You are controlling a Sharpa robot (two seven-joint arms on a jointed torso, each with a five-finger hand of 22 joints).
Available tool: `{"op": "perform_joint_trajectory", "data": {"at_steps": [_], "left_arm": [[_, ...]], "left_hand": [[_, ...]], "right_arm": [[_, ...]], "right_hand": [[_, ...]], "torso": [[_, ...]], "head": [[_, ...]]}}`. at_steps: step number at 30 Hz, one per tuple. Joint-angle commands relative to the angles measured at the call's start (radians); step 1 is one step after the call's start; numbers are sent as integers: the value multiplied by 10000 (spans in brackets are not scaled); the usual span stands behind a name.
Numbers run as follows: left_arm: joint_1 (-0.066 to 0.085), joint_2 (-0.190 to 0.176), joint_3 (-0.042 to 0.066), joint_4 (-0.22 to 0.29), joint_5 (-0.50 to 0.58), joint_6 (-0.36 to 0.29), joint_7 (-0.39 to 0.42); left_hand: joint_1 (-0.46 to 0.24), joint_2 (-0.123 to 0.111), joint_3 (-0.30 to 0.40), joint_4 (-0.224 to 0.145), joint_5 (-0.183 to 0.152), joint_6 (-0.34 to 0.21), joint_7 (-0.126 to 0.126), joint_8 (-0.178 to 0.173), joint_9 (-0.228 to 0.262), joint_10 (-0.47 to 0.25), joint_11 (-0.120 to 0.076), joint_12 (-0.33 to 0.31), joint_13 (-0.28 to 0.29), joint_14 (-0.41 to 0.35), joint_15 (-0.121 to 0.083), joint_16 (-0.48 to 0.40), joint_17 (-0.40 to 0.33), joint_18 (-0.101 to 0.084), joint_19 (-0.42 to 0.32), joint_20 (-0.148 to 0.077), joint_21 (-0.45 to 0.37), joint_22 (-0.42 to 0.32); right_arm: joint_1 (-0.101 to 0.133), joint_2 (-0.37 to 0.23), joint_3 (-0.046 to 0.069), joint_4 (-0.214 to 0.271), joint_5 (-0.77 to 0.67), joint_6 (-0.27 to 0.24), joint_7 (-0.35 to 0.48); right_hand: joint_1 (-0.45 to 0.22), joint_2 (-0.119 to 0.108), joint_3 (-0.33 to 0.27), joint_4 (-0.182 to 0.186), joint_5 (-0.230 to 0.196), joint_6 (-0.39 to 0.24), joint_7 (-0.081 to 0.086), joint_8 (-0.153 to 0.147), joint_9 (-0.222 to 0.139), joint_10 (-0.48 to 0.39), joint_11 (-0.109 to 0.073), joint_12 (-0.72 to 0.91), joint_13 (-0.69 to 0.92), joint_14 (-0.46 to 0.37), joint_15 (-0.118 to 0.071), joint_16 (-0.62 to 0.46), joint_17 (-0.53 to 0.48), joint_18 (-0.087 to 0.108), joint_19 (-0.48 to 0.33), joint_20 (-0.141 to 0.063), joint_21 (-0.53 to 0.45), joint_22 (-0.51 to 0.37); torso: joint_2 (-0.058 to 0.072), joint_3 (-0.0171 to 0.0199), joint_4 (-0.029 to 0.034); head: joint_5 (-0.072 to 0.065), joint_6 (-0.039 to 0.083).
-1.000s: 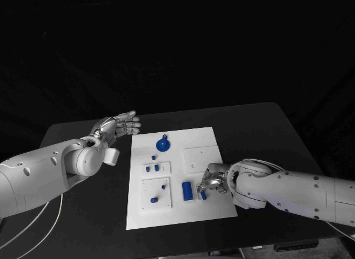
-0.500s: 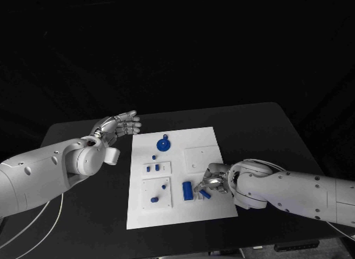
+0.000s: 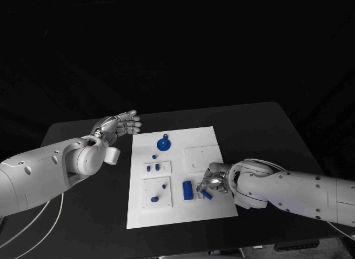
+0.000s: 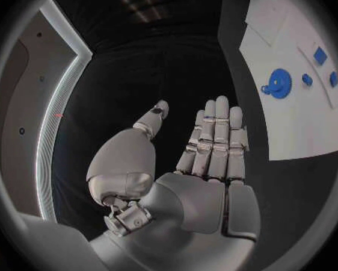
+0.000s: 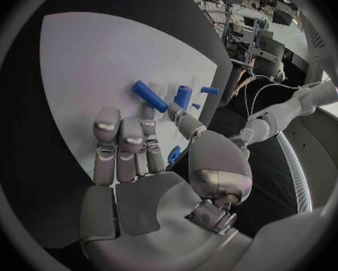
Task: Assemble the parts on the task board
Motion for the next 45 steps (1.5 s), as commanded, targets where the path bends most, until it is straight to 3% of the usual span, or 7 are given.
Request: {"op": "perform_joint_trajectory", "data": {"at_steps": [1,6,11,24,30,38,45], "left_arm": [[8,12,6,17,-4,135,53],[8,12,6,13,-4,129,50],[8,8,5,17,-4,128,47],[9,0,5,23,-5,120,40],[9,-2,4,27,-6,125,32],[9,7,4,31,-15,125,20],[9,7,4,29,-26,128,5]], "left_hand": [[10,94,36,4,-1,-85,-1,64,-16,-69,15,-6,-11,73,23,-40,16,129,-20,62,-64,10],[8,90,34,5,-3,-87,0,64,-17,-70,16,-7,-11,73,23,-43,18,129,-20,62,-65,12],[6,87,33,6,-4,-90,1,64,-18,-72,16,-7,-11,73,23,-45,21,129,-20,63,-67,13],[9,81,34,4,-7,-94,2,66,-21,-74,17,-8,-13,72,24,-52,29,129,-22,62,-70,17],[15,82,37,1,-5,-94,1,68,-21,-75,16,-8,-13,72,23,-55,32,130,-22,61,-72,19],[25,83,42,-4,-1,-93,0,71,-22,-75,16,-8,-13,73,23,-58,37,131,-22,61,-73,22],[36,88,48,-9,4,-93,0,73,-22,-74,16,-7,-13,74,22,-62,42,131,-22,60,-74,25]], "right_arm": [[-15,-10,-5,-11,9,119,190],[-15,-31,-5,-51,98,197,332],[-15,-68,-5,-80,161,356,422],[-15,-259,-6,-182,-258,707,408],[-15,-320,-6,-249,-499,793,413],[-16,-309,-7,-249,-624,926,509],[-23,-264,-12,-261,-636,1037,555]], "right_hand": [[-67,-321,60,68,-53,12,-8,18,-23,-55,-28,-5,10,-3,-53,-63,7,480,5,-3,-49,116],[-401,-1009,-12,365,-56,-144,46,-60,-71,-150,22,-59,8,-40,-22,-108,-1,480,-6,4,-91,95],[-803,-1345,-384,541,-52,-546,165,-241,-134,-370,129,-101,26,-177,72,-153,25,480,-122,-50,-137,111],[-470,-1086,-684,220,-50,-699,209,-229,-90,-524,176,-23,64,-288,117,-143,103,480,-246,-154,-132,160],[223,-913,-564,-50,-50,-683,201,-188,-66,-527,169,10,55,-285,111,-145,115,480,-244,-170,-104,171],[1522,-849,-43,-53,-51,-639,191,-131,-46,-527,159,34,24,-281,103,-156,126,479,-260,-159,-88,170],[1848,-902,49,-28,-45,-605,198,-103,-47,-526,168,49,3,-277,115,-162,133,480,-268,-91,-66,176]], "torso": [[0,1,1],[-1,1,-2],[-3,0,-3],[1,3,-1],[1,6,-2],[1,6,-6],[-1,2,-1]], "head": [[1,-4],[-1,-6],[-9,2],[-14,0],[-19,-2],[-31,4],[-43,0]]}}
